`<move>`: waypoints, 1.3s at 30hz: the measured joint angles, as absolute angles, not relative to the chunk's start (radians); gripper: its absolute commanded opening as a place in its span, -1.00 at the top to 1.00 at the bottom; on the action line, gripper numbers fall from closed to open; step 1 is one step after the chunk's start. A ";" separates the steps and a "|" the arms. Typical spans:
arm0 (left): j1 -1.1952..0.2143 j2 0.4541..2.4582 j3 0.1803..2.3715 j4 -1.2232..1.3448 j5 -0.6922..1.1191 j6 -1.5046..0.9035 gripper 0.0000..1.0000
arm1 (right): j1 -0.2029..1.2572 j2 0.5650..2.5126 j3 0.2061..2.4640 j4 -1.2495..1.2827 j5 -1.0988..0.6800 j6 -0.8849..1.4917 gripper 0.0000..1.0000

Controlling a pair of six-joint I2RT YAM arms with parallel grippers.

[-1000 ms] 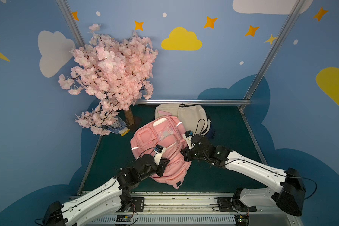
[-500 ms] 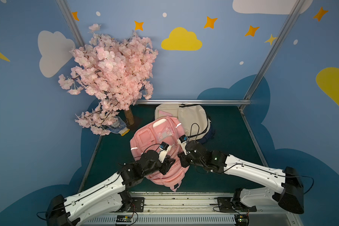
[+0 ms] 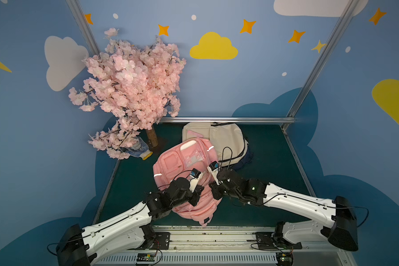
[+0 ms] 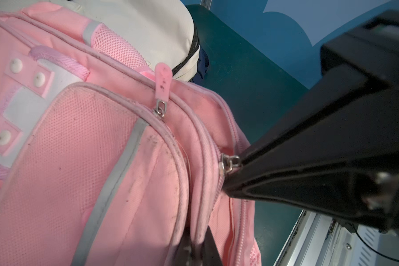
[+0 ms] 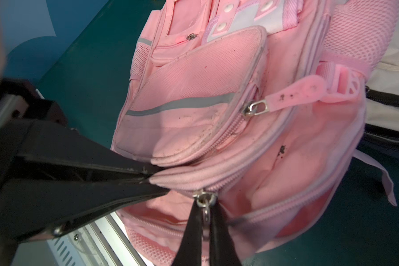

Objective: Zip up the backpack
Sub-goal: Zip the zipper on the backpack.

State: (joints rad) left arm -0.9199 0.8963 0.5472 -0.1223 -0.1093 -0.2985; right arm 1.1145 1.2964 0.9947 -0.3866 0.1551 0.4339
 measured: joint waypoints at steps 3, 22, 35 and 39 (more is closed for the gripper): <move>-0.925 0.875 0.528 -0.102 -0.113 -0.308 0.95 | 1.069 1.290 0.995 -0.397 0.089 0.439 1.00; -1.054 0.913 0.510 -0.051 -0.237 -0.325 0.95 | 0.818 1.502 1.264 -0.686 -0.086 0.365 1.00; -1.143 0.991 0.535 -0.070 -0.340 -0.310 0.95 | 0.747 1.829 1.585 -0.778 -0.019 0.227 1.00; -1.145 1.026 0.538 -0.057 -0.356 -0.311 0.95 | 0.743 1.885 1.638 -0.816 -0.007 0.223 1.00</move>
